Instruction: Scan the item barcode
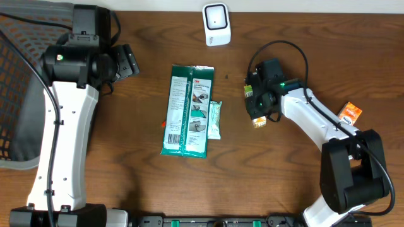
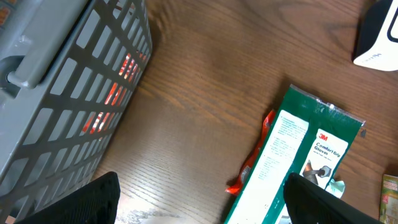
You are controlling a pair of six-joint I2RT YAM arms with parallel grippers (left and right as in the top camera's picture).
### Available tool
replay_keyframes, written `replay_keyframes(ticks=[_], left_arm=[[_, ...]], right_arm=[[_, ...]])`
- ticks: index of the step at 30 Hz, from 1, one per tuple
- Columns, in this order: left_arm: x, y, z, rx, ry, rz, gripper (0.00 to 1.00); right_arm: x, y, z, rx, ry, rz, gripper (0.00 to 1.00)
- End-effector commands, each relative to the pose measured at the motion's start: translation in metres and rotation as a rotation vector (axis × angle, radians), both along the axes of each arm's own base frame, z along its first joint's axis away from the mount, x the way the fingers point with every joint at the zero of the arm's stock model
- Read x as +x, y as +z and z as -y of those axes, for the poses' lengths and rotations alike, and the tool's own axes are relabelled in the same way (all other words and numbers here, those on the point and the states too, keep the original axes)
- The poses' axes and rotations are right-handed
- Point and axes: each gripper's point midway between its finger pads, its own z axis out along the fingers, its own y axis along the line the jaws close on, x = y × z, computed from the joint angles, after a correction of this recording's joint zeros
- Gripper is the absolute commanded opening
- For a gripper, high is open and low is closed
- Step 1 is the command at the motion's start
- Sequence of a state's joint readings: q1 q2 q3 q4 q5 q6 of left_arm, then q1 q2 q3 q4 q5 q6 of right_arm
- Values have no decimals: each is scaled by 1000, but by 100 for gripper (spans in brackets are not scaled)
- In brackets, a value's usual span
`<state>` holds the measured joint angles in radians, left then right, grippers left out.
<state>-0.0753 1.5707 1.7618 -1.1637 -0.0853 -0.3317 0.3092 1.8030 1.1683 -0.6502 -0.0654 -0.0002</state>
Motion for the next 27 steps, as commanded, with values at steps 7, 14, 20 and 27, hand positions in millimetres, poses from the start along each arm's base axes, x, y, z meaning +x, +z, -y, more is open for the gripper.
replay_keyframes(ticks=[7,14,20,27], left_arm=[[1,1,-3,20,-5,-1,84],[1,1,-3,20,-5,-2,85],[1,1,-3,20,-5,-2,85],[1,1,-3,20,-5,-2,85]], right_arm=[[4,7,-2,-1,-2,31,41],[8,7,13,-80,-31,53,34],[9,12,26,-125,-56,68,29],[13,26,35,-126,-83,103,27]])
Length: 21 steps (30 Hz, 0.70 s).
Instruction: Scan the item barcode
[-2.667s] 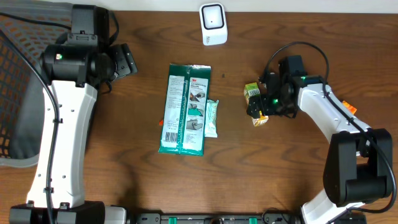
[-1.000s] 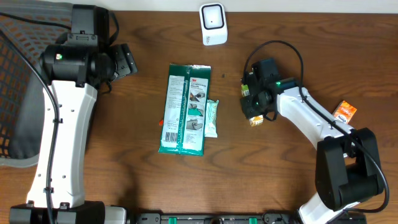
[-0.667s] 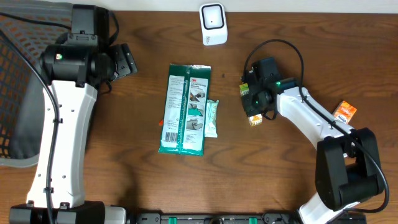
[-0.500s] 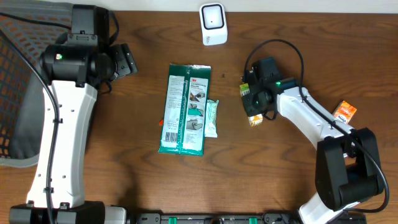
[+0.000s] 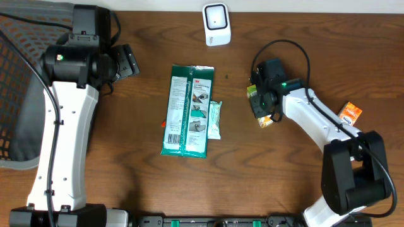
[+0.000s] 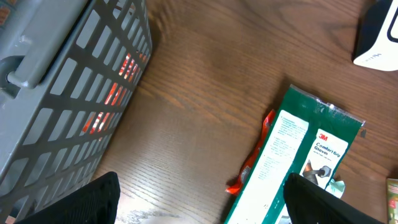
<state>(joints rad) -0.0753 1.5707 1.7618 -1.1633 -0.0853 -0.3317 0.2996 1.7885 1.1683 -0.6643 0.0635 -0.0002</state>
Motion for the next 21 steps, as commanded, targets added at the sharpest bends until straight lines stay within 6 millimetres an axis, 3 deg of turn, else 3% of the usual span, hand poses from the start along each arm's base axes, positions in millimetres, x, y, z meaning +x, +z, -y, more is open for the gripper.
replay_keyframes(ticks=[1,5,8,21], left_arm=[[1,0,-3,20,-5,-2,85],[1,0,-3,20,-5,-2,85],[1,0,-3,20,-5,-2,85],[1,0,-3,20,-5,-2,85]], right_arm=[[7,22,10,-8,-33,66,27],[1,20,-3,66,-7,33,31],[1,21,-10,103,5,29,40],[6,25,-12,114,7,47,53]])
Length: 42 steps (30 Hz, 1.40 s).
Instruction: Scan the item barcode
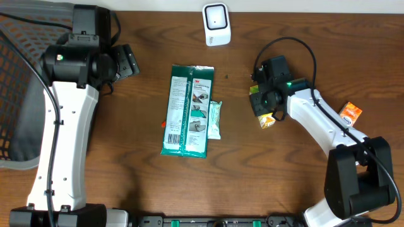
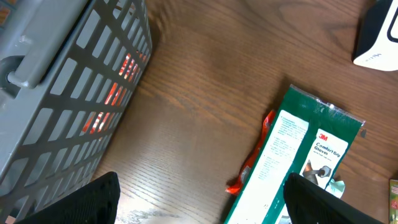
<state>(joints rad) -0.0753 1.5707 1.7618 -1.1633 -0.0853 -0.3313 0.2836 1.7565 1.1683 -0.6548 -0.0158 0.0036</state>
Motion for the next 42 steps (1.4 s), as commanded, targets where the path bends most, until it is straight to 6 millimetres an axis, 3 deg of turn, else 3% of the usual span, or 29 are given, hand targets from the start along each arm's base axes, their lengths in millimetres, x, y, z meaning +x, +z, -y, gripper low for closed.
replay_keyframes(ticks=[1,6,15,20,28,42], left_arm=[[1,0,-3,20,-5,-2,85],[1,0,-3,20,-5,-2,85],[1,0,-3,20,-5,-2,85],[1,0,-3,20,-5,-2,85],[1,0,-3,20,-5,-2,85],[1,0,-3,20,-5,-2,85]], right_arm=[[4,13,-4,29,1,29,53],[4,12,-3,23,-7,29,63],[-6,-1,3,-9,-13,-24,59],[-5,-1,9,-38,-23,-17,51],[-10,-10,11,-46,-23,-28,55],[-15,-21,13,-50,-24,-31,49]])
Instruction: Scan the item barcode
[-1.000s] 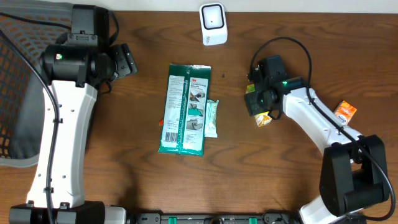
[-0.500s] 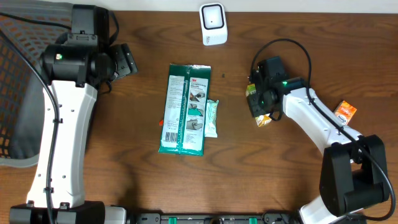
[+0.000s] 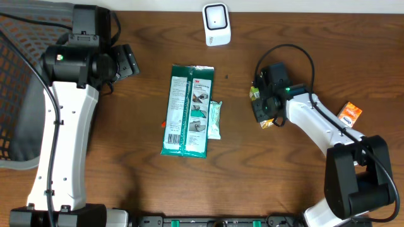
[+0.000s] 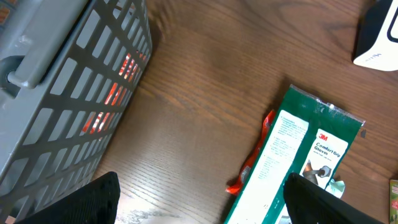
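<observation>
The white barcode scanner (image 3: 216, 24) stands at the table's far edge; its corner (image 4: 379, 34) shows in the left wrist view. My right gripper (image 3: 263, 112) is right of the table's middle, shut on a small green and yellow item (image 3: 268, 123) that peeks out beneath it. A long green 3M package (image 3: 187, 110) lies flat mid-table, also seen as the green package (image 4: 298, 158), with a red strip (image 4: 252, 163) sticking out from under it. My left gripper (image 4: 205, 202) hangs open at the far left, fingers (image 4: 93, 199) wide apart over bare wood.
A pale green packet (image 3: 215, 120) lies against the 3M package's right side. A small orange box (image 3: 349, 114) sits at the right. A grey slatted basket (image 4: 62, 87) stands at the left edge, red contents showing through its slats.
My right gripper with its small item has shifted a touch toward the near edge and turned slightly. The left arm and the things on the table have not moved.
At first my right gripper held the small item just right of the pale packet. At each later moment it was a little farther right with the item still in it. The left gripper stayed open by the basket throughout.
</observation>
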You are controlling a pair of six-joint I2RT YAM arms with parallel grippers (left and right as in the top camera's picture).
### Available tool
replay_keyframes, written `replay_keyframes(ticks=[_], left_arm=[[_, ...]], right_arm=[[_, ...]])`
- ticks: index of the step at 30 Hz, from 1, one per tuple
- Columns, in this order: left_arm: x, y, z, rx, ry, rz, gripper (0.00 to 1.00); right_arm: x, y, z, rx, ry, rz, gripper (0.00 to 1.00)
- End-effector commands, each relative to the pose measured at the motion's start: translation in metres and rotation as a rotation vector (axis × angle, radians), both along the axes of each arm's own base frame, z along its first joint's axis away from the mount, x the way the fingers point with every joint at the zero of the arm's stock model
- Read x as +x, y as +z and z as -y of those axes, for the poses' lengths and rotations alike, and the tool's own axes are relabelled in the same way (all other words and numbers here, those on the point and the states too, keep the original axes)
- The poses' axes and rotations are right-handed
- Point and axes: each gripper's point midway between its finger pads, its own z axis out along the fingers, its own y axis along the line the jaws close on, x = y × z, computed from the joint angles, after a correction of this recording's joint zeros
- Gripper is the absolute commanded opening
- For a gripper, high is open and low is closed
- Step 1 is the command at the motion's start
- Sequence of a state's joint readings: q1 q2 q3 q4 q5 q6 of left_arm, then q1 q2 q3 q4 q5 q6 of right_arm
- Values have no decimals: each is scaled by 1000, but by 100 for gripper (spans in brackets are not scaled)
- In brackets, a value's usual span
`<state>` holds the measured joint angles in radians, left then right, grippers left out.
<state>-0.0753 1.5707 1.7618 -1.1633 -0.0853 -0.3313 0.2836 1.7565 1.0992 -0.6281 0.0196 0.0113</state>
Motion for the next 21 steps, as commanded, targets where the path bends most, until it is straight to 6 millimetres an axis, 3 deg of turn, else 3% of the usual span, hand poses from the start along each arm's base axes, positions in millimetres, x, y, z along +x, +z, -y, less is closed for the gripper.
replay_keyframes(ticks=[1,9,21], left_arm=[[1,0,-3,20,-5,-2,85],[1,0,-3,20,-5,-2,85],[1,0,-3,20,-5,-2,85]], right_arm=[[-1,-1,3,-8,-6,2,47],[-1,-1,9,-45,-17,6,34],[8,9,26,-117,-53,62,27]])
